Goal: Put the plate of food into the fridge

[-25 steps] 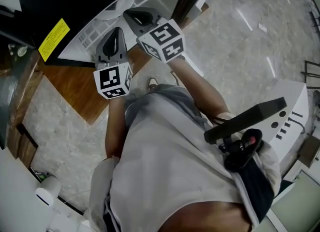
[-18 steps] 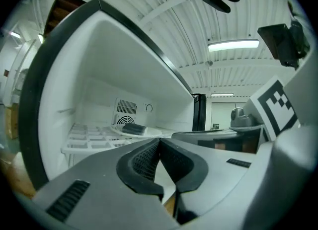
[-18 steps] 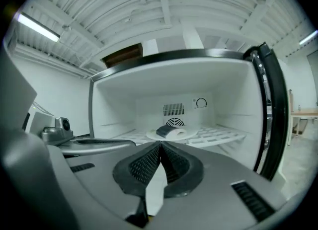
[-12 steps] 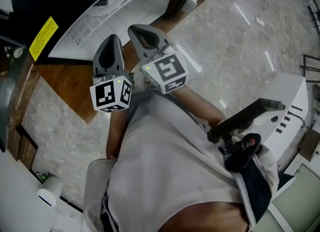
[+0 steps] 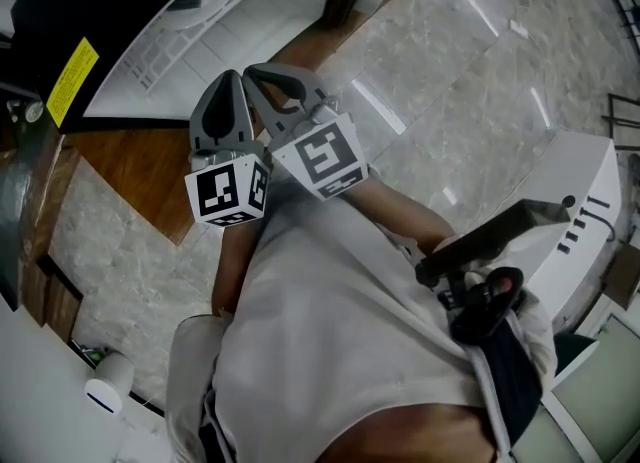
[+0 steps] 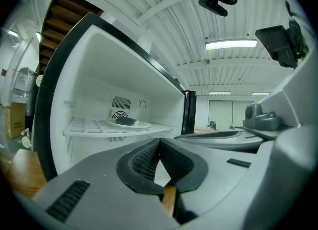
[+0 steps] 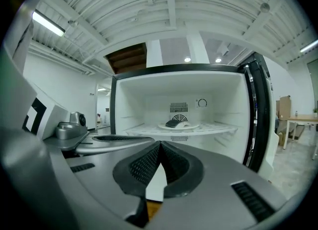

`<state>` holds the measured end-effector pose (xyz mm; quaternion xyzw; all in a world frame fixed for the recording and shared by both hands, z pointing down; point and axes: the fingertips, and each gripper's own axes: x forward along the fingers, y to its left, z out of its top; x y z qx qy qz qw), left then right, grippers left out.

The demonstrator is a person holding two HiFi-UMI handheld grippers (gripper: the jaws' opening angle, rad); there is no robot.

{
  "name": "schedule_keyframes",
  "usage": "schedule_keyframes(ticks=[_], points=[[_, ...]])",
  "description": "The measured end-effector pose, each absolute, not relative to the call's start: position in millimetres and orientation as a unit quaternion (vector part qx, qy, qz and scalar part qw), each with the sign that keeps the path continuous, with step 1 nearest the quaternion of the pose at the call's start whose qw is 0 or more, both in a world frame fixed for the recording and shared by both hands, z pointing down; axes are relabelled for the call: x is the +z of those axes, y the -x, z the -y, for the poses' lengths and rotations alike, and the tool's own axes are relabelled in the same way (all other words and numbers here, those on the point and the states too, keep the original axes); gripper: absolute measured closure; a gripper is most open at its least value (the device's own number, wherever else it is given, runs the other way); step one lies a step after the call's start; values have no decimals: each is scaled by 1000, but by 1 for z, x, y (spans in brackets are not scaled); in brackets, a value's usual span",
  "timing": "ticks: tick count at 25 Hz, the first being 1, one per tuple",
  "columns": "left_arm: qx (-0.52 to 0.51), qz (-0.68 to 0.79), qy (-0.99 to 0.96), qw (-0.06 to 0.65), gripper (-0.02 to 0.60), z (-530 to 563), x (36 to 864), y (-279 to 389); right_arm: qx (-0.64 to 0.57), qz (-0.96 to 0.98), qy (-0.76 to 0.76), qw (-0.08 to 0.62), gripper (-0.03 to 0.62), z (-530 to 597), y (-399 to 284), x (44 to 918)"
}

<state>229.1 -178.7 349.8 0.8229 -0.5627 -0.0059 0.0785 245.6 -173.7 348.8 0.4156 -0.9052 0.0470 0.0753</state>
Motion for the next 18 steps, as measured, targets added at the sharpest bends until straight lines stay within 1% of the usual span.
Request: schedule_keyframes(ticks=[12, 18], points=[[0, 555, -828, 83, 563, 175, 351, -243, 50, 895, -436, 79, 577, 173, -260, 352], [-5, 559, -822, 110, 563, 177, 356, -242, 54, 898, -430, 78, 577, 172, -258, 353]])
